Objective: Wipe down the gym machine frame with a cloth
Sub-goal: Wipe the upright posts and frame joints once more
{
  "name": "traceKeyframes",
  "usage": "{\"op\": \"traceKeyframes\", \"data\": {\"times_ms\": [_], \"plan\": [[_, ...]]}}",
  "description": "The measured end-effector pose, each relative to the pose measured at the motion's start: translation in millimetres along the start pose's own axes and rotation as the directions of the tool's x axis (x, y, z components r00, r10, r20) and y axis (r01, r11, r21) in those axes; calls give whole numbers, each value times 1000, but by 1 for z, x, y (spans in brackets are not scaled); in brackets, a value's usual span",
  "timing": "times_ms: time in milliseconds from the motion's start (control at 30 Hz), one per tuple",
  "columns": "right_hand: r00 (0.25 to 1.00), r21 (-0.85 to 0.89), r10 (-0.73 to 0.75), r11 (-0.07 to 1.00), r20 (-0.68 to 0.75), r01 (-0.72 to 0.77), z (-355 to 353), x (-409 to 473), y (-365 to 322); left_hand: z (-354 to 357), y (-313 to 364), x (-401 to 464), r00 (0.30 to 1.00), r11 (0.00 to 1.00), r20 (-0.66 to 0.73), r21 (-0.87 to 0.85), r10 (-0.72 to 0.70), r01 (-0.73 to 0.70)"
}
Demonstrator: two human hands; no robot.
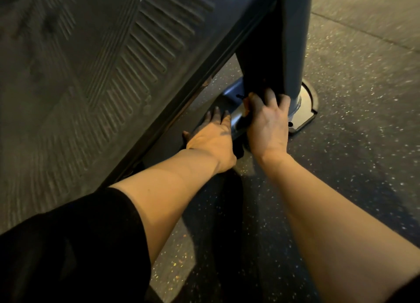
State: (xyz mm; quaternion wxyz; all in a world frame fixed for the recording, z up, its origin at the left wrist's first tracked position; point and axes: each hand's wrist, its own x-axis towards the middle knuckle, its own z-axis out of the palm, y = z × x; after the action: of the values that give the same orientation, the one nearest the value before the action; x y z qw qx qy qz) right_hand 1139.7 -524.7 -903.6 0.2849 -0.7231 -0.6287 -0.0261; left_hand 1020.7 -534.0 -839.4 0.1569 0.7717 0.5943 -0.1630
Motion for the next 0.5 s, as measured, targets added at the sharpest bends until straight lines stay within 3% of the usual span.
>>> {"op": "traceKeyframes", "data": {"times_ms": [133,233,300,367,400,500], "plan": [[998,13,59,998,-9,-59,5,-8,1,0,0,4,1000,999,10,30,14,-15],[972,179,200,968,-127,-176,5,-15,8,1,0,7,1000,999,11,48,17,-18],[880,317,432,878,-200,-359,2,-19,16,2,1,7,1000,999,2,39,12,-12],[732,389,651,738,-198,-551,-1,-15,32,2,2,5,1000,1000,-3,17,4,-4],[691,394,704,689,-162,-609,-1,-8,42,4,1,5,1000,1000,-10,1,-5,5],[773,444,614,655,160,-612,-2,14,64,8,0,6,999,1000,-34,-1,-28,28]]}}
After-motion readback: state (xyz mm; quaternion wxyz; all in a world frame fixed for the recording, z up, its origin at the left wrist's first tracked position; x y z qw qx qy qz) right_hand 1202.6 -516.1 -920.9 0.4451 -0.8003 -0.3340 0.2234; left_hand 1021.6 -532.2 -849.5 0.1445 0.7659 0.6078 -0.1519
